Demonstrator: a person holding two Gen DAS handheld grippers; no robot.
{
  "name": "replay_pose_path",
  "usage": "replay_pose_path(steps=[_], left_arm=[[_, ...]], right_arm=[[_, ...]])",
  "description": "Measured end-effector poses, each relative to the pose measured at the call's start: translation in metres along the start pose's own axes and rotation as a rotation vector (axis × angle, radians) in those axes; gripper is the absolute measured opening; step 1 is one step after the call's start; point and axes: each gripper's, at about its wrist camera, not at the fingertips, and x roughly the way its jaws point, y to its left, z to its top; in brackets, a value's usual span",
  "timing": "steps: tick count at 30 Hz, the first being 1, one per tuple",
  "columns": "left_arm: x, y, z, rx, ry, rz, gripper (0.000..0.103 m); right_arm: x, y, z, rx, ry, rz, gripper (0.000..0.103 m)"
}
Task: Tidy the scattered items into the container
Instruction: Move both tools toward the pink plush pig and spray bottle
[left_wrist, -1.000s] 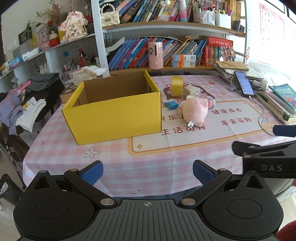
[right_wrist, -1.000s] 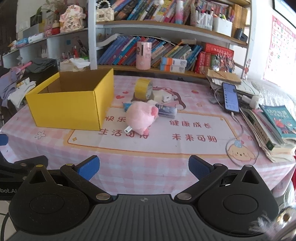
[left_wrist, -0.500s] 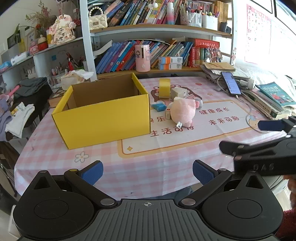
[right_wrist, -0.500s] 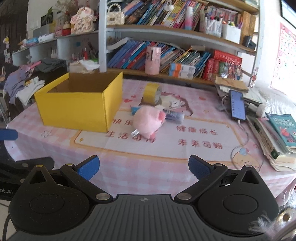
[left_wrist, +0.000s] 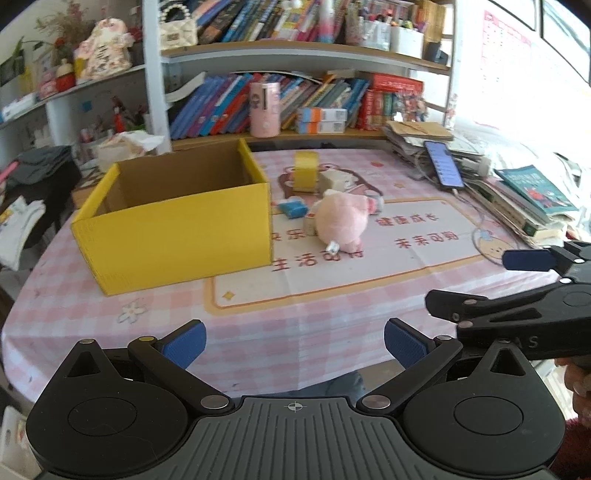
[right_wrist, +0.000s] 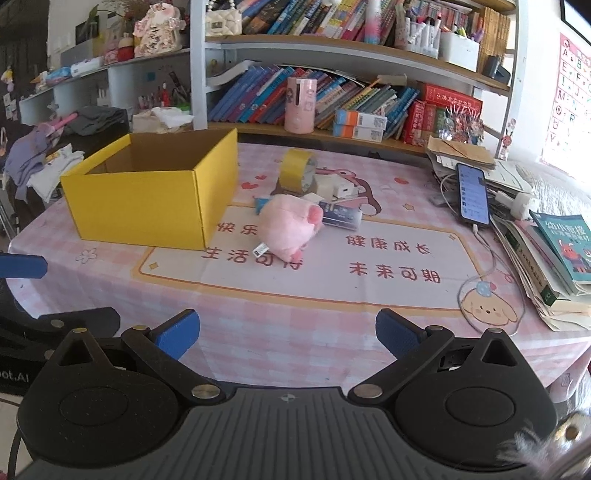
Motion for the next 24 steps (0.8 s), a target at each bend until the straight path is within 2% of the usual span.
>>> replay_pose_path(steps=[8,17,24], left_arm=[[0.014,-0.007,0.01,0.012,0.007,-0.031,0.103],[0.041,-0.024,0.023,0.037,0.038,-0.083,0.103],[0.068,-0.044,0.037,0.081,0.054,-0.133,0.102]], right_arm=[[0.014,-0.015,0.004,0.018,0.025,0.001,0.094],[0.031,-0.042,0.004,0.054,0.065,-0.029,0.094],[0.047,-0.069,0.008,0.086,0.088,-0.064,0.089]])
